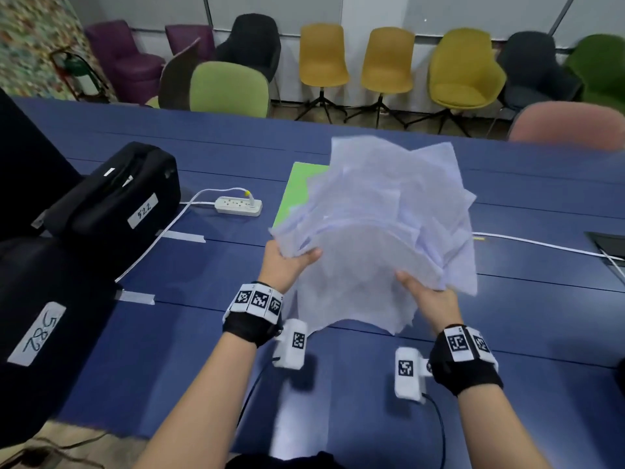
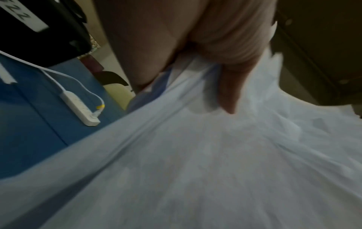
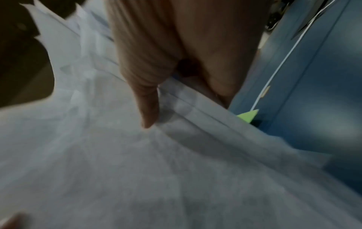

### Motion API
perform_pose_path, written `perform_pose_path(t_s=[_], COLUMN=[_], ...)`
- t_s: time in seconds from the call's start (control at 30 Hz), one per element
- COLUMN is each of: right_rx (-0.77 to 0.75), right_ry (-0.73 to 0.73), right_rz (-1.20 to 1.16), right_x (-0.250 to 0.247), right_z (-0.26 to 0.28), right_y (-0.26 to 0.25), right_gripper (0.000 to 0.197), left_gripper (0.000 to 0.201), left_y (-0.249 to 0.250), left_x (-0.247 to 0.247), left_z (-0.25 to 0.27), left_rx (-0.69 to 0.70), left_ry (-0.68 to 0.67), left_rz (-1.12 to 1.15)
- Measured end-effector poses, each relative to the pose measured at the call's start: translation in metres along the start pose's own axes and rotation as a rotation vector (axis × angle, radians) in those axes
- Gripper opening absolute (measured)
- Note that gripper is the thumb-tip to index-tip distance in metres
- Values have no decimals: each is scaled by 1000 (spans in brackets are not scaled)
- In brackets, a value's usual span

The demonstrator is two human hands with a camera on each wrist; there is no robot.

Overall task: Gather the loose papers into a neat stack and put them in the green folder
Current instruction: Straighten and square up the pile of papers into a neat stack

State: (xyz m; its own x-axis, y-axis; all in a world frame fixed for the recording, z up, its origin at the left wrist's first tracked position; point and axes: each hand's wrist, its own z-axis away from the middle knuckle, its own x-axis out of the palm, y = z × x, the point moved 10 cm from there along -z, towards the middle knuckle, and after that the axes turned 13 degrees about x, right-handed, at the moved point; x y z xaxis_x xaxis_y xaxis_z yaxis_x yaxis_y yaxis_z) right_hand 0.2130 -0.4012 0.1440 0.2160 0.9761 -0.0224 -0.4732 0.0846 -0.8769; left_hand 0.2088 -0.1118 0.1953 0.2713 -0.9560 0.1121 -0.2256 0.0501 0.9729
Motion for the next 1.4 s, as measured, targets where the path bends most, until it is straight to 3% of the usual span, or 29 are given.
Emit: perform_pose_path(t_s=[0.17, 0.33, 0.37, 0.43, 0.47, 0.57, 0.67, 0.77, 0.83, 0.9, 1.0, 1.13, 1.2, 1.27, 1.33, 1.4], right_rx=[28, 16, 38, 85, 108, 76, -43, -94, -36, 36, 57, 100, 98, 108, 110, 110], right_ry=[-24, -80, -88, -88, -78, -4, 24, -53, -85, -87, -173, -128, -103, -76, -37, -9], right_rz=[-3, -53, -89, -148, -153, -152, -238, -257, -195, -93, 7, 42, 25, -20, -44, -69], right_x=[-14, -13, -11, -6, -1, 6, 1, -5, -6, -7, 6, -2, -7, -9, -9, -5], right_z=[-11, -15, -18, -24, -25, -26, -24, -16, -13, -14, -17, -28, -30, -28, -26, -21], right_y=[13, 20, 26, 39, 41, 27, -7, -29, -20, 2, 21, 30, 33, 39, 47, 45], right_gripper=[36, 32, 43, 84, 89, 61, 64, 71, 54, 43, 53, 52, 46, 42, 43, 46], left_gripper=[40, 50, 52, 55, 56, 57, 46, 39, 35, 43, 65, 28, 21, 36, 83, 106], left_y=[-14, -57, -68, -75, -76, -67, -41, -29, -38, -59, -87, -98, -97, -104, -118, -127], left_x=[-2, -25, -27, -21, -17, -11, -1, -9, -19, -29, -32, -37, -39, -39, -42, -40], left_z=[-3, 14, 17, 22, 24, 20, 8, 6, 9, 16, 32, 36, 30, 29, 32, 31], left_rx=[-79, -266, -292, -327, -357, -384, -331, -340, -381, -431, -523, -532, -484, -479, -535, -552], left_ry=[-144, -60, -55, -64, -48, 66, 53, 1, -32, -37, -36, -32, -65, -114, -95, -78], left_rz=[10, 74, 37, -21, -32, -65, -23, -42, -99, -147, -159, -167, -156, -185, -247, -278])
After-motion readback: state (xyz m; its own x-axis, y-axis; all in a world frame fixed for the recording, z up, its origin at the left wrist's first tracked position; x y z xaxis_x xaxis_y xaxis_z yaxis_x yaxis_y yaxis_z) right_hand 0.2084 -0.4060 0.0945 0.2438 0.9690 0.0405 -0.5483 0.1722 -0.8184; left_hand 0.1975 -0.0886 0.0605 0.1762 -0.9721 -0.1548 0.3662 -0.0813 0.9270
